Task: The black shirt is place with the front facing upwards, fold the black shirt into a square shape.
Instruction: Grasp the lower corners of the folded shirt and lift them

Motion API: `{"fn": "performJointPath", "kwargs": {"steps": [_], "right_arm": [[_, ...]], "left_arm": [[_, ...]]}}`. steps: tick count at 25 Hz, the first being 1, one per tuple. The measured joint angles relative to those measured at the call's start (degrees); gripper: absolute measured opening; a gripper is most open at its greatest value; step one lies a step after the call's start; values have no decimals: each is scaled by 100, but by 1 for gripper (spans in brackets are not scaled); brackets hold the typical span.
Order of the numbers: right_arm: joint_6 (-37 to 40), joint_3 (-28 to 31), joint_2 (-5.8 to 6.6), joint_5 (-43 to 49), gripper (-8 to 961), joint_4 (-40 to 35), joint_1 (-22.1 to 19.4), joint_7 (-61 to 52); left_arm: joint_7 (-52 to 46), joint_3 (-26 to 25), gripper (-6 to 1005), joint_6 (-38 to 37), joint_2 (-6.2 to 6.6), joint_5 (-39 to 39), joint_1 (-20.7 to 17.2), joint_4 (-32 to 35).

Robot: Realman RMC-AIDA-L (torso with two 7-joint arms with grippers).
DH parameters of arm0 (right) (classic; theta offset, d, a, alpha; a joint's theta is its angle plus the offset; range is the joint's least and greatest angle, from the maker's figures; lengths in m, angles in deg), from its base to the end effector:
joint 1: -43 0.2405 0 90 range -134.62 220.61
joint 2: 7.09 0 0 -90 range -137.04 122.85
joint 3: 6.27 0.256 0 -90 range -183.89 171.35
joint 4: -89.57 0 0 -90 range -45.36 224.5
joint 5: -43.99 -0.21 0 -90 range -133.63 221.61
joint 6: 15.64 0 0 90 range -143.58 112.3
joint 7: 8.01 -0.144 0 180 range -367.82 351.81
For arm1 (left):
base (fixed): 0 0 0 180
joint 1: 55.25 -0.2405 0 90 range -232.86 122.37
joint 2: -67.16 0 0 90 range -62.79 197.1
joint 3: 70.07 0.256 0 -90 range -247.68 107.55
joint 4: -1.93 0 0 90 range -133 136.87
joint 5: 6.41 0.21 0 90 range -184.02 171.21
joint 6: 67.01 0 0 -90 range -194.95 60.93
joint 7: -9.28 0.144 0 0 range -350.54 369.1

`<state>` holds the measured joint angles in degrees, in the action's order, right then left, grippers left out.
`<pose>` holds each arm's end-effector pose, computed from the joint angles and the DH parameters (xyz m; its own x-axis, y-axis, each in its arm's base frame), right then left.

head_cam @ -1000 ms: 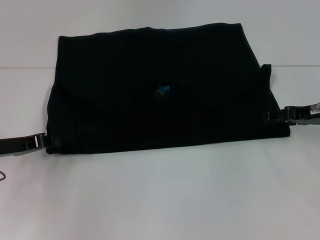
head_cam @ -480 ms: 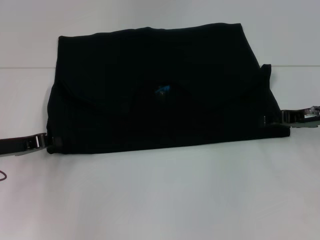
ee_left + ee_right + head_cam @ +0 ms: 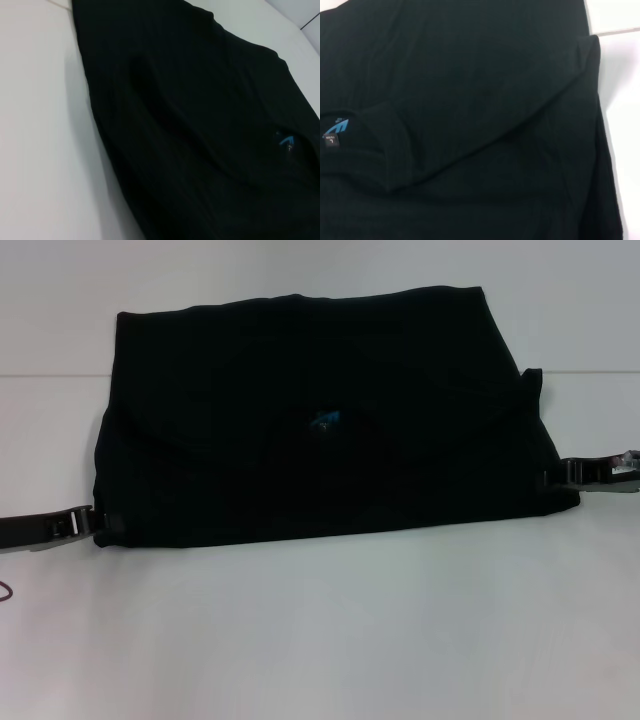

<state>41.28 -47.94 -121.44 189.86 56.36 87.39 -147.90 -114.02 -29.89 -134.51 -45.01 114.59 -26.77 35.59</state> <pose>0.2926 0.4265 0.0225 0.3488 -0.8481 -0.3989 -0.8957 -0.1764 -0.4082 -0.3481 0.3540 0.0418 0.2257 0.8054 0.5481 0.9739 -0.1715 -0.1489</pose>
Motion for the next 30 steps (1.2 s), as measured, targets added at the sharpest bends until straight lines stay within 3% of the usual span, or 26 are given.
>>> {"fn": "performJointPath", "kwargs": {"steps": [5, 8, 13, 20, 21, 24, 30], "right_arm": [[-7, 0, 0, 3, 377, -1, -26, -9], [-7, 0, 1, 3, 166, 0, -46, -8], [13, 1, 25, 3, 2, -1, -61, 8], [511, 61, 170, -25, 2, -87, -147, 99], [841, 88, 241, -40, 2, -158, -222, 167], [1389, 211, 306, -53, 3, -364, -378, 303], [2565, 591, 363, -65, 3, -755, -675, 737]], "left_arm": [[1, -11, 2, -3, 3, -11, 0, 0], [16, -12, 1, -3, 3, -35, 0, 0], [-13, -12, 2, -85, 25, -43, 5, 0], [-102, -21, 2, -513, 159, 5, 8, -25], [-107, -40, 2, -726, 210, 6, -2, -35], [-112, -78, 2, -1023, 277, 14, -31, -38], [-198, -136, 1, -1937, 389, 261, -131, -51]]}}
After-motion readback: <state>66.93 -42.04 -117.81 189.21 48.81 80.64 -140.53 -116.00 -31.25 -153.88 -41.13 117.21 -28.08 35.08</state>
